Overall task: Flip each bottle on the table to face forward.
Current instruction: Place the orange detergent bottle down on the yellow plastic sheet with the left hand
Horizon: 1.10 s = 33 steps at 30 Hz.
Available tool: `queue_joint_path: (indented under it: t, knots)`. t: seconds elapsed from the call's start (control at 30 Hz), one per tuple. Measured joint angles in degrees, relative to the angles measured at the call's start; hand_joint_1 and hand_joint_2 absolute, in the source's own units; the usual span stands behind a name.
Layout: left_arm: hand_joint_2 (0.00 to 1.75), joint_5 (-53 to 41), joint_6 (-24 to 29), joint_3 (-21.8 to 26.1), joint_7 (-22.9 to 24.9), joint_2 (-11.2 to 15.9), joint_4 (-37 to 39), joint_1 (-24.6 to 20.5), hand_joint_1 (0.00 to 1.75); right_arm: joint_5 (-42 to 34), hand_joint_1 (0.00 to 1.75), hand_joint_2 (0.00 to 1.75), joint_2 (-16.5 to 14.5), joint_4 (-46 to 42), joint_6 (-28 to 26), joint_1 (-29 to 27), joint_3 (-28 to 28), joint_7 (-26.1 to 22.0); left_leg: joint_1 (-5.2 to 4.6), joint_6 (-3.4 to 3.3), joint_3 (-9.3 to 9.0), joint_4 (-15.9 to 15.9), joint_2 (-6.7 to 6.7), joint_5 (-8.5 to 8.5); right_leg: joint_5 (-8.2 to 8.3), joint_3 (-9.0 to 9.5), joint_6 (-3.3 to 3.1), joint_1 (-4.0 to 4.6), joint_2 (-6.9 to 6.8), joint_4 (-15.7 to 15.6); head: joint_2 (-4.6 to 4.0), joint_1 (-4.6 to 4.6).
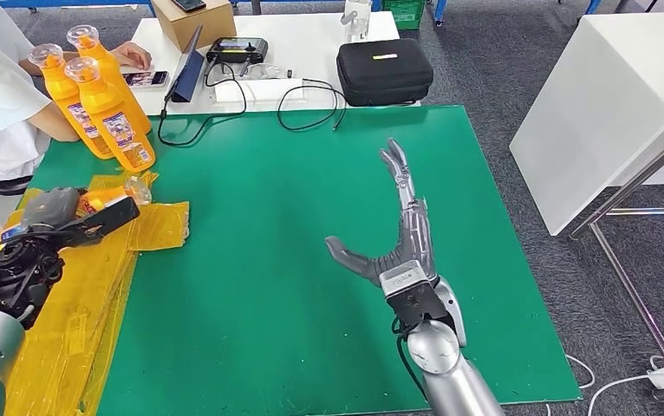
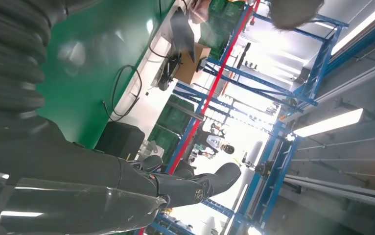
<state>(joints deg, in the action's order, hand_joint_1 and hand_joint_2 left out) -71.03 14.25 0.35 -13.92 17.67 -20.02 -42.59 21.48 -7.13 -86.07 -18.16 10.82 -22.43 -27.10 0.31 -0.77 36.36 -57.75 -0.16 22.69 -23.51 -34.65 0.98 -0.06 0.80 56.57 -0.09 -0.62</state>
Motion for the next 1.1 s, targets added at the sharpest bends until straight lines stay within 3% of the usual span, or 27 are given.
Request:
queue_joint_path:
  t: [0.17, 0.43, 1.1]
  knots:
    - [1.75, -1.80, 4.27, 0.12, -4.46, -1.13, 0.00, 1.82, 1.75, -0.13, 0.00, 1.75, 0.00, 1.37, 0.11, 0.73, -0.04, -0.04, 0.00, 0.00, 0.01, 0.00, 0.02, 0.00, 0.00, -0.01, 0.00, 0.00, 0.00, 0.00, 0.01, -0.01]
    - [1.75, -9.11, 8.39, -1.92, -5.66, -1.29, 0.00, 4.11, 1.75, -0.40, 0.00, 1.75, -0.03, 3.42, 0.59, 1.66, -0.04, -0.64, 0.01, 0.01, 0.02, 0.00, -0.01, 0.01, 0.00, -0.01, 0.00, 0.01, -0.01, 0.00, 0.01, -0.01]
    - [1.75, -9.73, 8.72, -3.75, -5.63, -1.09, 0.00, 5.34, 1.75, -0.41, 0.00, 1.75, -0.08, 5.13, 0.79, 1.95, -0.04, -0.87, 0.01, 0.01, 0.03, 0.00, -0.03, 0.00, 0.00, -0.01, 0.00, 0.01, -0.02, 0.00, 0.01, -0.01]
